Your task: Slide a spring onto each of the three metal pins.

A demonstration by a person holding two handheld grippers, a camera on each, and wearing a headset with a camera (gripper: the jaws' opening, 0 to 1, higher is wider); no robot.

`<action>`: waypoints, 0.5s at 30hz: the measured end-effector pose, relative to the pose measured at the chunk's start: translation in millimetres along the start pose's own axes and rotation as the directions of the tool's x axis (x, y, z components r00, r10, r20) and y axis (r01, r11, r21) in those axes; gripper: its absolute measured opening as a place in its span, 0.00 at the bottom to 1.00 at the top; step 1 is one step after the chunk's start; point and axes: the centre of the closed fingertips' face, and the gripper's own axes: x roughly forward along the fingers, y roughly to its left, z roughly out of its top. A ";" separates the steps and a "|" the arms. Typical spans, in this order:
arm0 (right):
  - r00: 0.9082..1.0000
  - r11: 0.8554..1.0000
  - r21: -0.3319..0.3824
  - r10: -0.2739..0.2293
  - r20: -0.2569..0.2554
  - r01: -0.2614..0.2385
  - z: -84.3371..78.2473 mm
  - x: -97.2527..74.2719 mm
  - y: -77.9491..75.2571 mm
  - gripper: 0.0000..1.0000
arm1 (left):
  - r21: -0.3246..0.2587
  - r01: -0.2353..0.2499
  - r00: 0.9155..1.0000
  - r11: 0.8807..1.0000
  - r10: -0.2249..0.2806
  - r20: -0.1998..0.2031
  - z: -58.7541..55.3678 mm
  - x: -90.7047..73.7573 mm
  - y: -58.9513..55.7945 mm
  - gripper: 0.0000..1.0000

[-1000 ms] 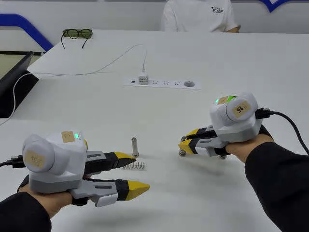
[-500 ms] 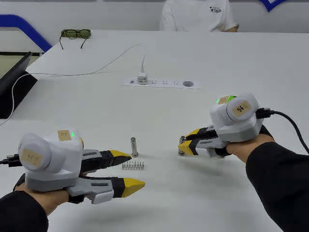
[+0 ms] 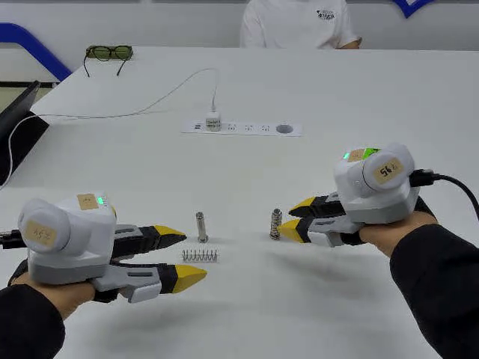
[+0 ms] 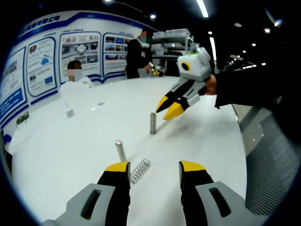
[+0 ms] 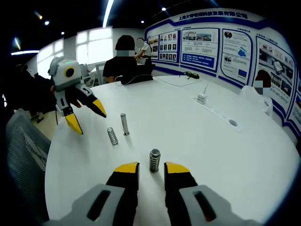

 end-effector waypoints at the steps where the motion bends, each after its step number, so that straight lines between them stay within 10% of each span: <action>1: 1.000 1.000 -0.001 -0.001 0.002 0.001 0.2 -1.6 0.5 0.22 | -0.001 -0.002 1.000 1.000 0.002 -0.002 -0.9 0.4 1.5 0.42; 15: 0.999 1.000 -0.025 -0.015 0.042 0.017 10.2 -23.6 12.5 0.24 | -0.007 0.001 0.998 1.000 -0.002 -0.060 -19.3 13.3 13.3 0.41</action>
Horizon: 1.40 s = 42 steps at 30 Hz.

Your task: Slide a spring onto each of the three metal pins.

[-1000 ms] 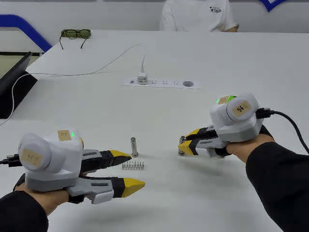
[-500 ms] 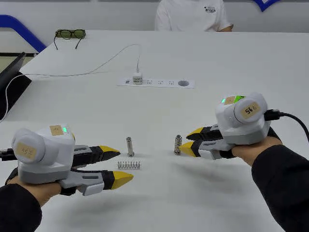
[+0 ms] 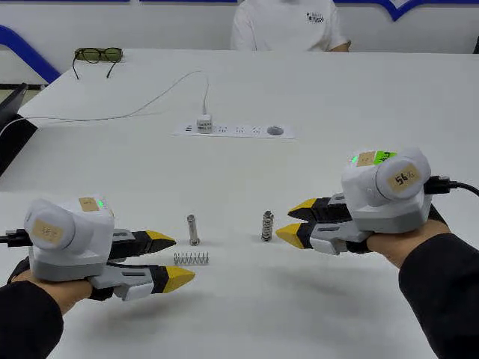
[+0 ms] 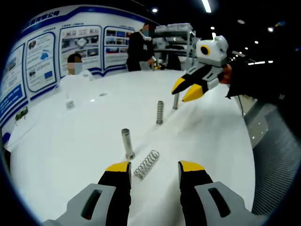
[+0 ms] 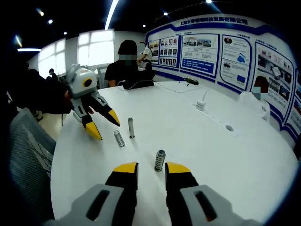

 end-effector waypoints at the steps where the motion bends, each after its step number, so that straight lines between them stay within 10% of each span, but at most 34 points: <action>1: 1.000 1.000 -0.001 -0.001 0.003 0.001 0.8 -1.2 0.9 0.24 | 0.000 0.001 1.000 1.000 -0.001 -0.002 -0.2 0.6 0.3 0.41; 42: 0.998 1.000 0.014 -0.014 0.058 0.014 7.3 -15.6 10.2 0.24 | 0.000 0.008 0.998 1.000 -0.008 -0.069 -22.0 12.1 5.5 0.19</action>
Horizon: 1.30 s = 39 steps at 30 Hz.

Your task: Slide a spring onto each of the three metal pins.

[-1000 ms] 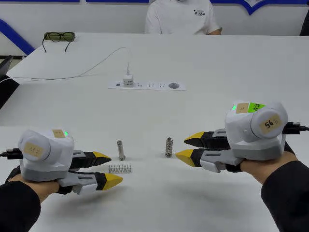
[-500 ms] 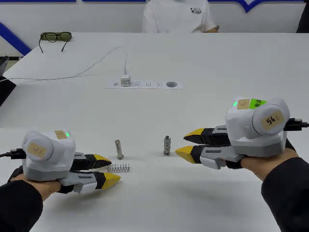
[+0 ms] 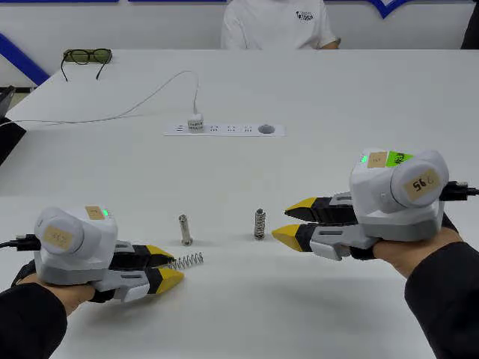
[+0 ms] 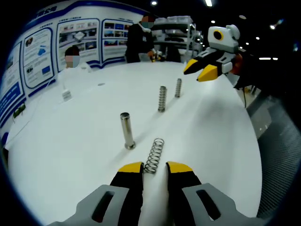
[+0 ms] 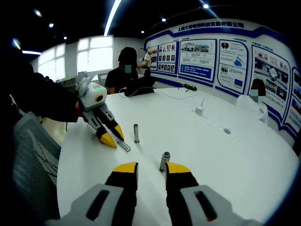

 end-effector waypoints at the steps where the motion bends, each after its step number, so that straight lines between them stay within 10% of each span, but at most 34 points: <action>1: 1.000 1.000 0.000 0.000 0.000 0.000 0.1 0.0 0.1 0.24 | 0.001 -0.001 1.000 1.000 0.001 0.000 0.2 0.3 0.1 0.19; 26: 0.999 0.999 -0.021 0.038 0.001 -0.038 2.6 2.8 11.8 0.24 | 0.056 0.020 1.000 0.998 -0.020 0.010 9.9 -2.1 -10.9 0.10; 39: 0.996 0.995 -0.037 0.091 -0.002 -0.091 2.9 4.7 25.7 0.24 | 0.147 0.101 0.991 0.984 -0.112 0.068 51.1 -0.3 -42.4 0.10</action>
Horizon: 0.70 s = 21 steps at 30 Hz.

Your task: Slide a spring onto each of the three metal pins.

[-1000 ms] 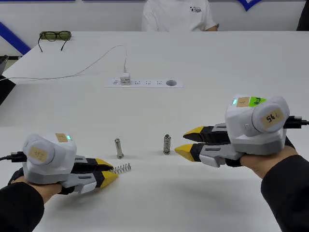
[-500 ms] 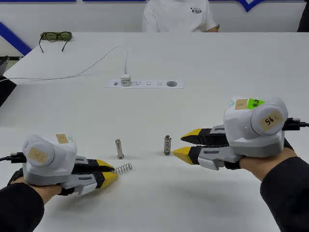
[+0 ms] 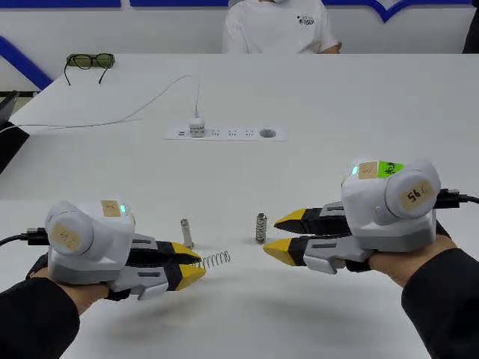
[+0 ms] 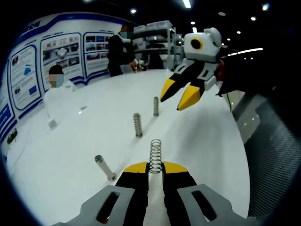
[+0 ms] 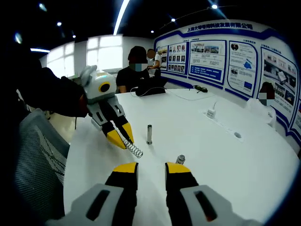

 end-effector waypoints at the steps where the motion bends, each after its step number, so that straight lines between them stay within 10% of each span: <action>1: 1.000 1.000 -0.002 0.006 0.000 -0.006 0.2 0.1 1.2 0.24 | 0.008 0.004 1.000 1.000 -0.004 0.006 3.8 0.4 -1.6 0.10; 21: 0.990 0.990 -0.018 0.143 0.009 -0.142 2.0 3.5 29.9 0.20 | 0.092 0.111 0.990 0.990 -0.118 0.075 41.9 2.1 -33.6 0.10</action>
